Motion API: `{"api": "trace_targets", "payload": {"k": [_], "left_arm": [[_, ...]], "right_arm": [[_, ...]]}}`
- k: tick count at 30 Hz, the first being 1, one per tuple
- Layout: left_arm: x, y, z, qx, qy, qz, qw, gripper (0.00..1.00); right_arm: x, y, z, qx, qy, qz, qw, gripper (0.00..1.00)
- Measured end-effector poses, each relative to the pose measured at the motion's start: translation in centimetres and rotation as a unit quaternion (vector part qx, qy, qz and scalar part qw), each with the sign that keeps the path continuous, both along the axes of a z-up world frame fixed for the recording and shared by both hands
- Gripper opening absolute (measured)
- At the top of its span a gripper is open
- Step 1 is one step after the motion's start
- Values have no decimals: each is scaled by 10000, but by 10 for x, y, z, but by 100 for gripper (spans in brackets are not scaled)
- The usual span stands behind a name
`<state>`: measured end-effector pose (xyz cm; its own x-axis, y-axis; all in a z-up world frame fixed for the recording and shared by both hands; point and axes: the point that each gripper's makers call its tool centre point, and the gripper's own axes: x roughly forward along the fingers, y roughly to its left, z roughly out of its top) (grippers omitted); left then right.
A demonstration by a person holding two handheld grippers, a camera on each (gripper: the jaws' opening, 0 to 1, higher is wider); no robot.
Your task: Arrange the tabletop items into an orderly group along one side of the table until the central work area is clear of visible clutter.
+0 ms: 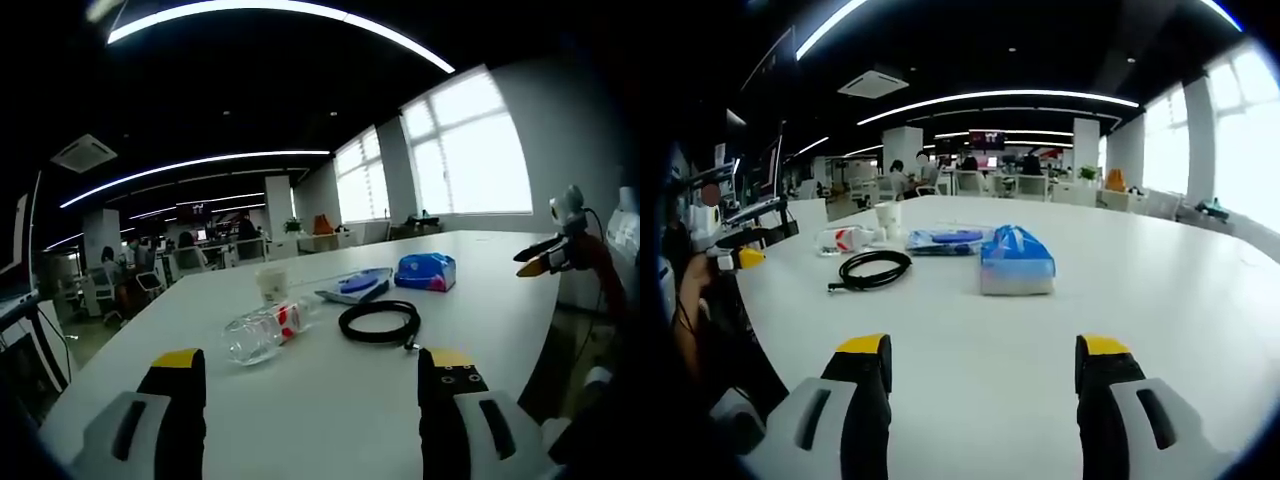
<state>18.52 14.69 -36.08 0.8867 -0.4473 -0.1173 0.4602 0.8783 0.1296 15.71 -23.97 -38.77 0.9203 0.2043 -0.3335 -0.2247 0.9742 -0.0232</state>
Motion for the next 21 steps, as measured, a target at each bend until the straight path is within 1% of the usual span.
{"api": "trace_targets", "payload": {"k": [8,21], "left_arm": [[1,0,-1,26,16,-4,10000,87],[2,1,-3,114,22,-16,9999,86]], "right_arm": [[0,-1,1,12,-15,-12,10000,71],[-2,-3,-4,-7,83,-63,9999,71]]}}
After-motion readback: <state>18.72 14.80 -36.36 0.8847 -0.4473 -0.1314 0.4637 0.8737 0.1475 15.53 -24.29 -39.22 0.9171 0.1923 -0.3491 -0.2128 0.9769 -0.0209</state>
